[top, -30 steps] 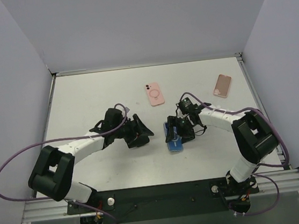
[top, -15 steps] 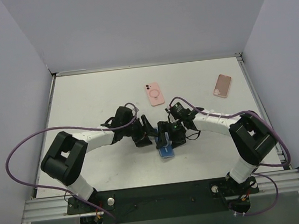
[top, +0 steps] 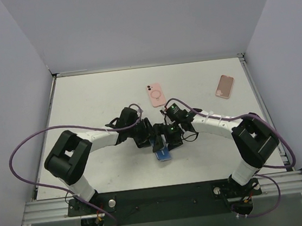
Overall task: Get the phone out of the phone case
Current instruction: Pick up the phone at the center of the board, then adjust the phone.
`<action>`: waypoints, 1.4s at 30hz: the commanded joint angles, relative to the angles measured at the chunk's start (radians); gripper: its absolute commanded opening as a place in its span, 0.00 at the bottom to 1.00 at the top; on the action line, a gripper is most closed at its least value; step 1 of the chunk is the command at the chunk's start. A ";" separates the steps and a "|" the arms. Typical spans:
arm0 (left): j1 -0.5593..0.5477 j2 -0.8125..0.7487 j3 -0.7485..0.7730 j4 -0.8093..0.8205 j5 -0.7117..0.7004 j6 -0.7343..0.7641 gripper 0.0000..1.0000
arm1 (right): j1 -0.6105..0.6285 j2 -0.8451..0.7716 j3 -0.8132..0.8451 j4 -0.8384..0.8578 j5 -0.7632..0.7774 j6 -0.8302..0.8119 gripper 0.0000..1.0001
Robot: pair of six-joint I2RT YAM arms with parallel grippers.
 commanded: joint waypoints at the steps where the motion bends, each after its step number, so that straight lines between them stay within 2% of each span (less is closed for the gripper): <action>1: -0.017 0.006 0.042 0.029 -0.022 0.009 0.49 | 0.027 -0.062 0.056 -0.043 -0.028 -0.021 0.16; 6: -0.022 0.006 0.054 0.015 -0.022 0.009 0.28 | 0.035 -0.072 0.044 -0.055 -0.008 -0.022 0.17; 9: -0.022 -0.003 0.057 0.009 -0.028 0.008 0.21 | 0.035 -0.085 0.039 -0.066 0.001 -0.030 0.21; 12: -0.022 -0.014 0.062 -0.008 -0.033 0.009 0.07 | 0.033 -0.108 0.042 -0.090 0.027 -0.045 0.39; 13: -0.022 -0.020 0.062 -0.013 -0.037 0.007 0.01 | 0.033 -0.114 0.047 -0.097 0.039 -0.045 0.59; 16: -0.020 -0.026 0.082 -0.069 -0.054 0.002 0.00 | 0.041 -0.143 0.067 -0.133 0.107 -0.056 0.80; 19: -0.020 -0.022 0.124 -0.140 -0.092 -0.004 0.00 | 0.073 -0.184 0.070 -0.150 0.229 -0.070 0.86; 24: -0.022 0.001 0.221 -0.341 -0.146 -0.004 0.00 | 0.181 -0.255 0.058 -0.152 0.511 -0.046 0.90; 30: -0.022 -0.005 0.299 -0.518 -0.250 -0.056 0.00 | 0.355 -0.246 0.087 -0.153 0.746 -0.038 0.89; 34: -0.028 -0.005 0.364 -0.635 -0.306 -0.064 0.00 | 0.421 -0.201 0.105 -0.153 0.901 -0.016 0.83; 41: -0.030 0.003 0.419 -0.772 -0.360 -0.102 0.00 | 0.501 -0.094 0.162 -0.156 0.998 -0.012 0.71; 42: -0.030 0.004 0.422 -0.775 -0.364 -0.106 0.00 | 0.508 -0.085 0.166 -0.158 1.012 -0.009 0.66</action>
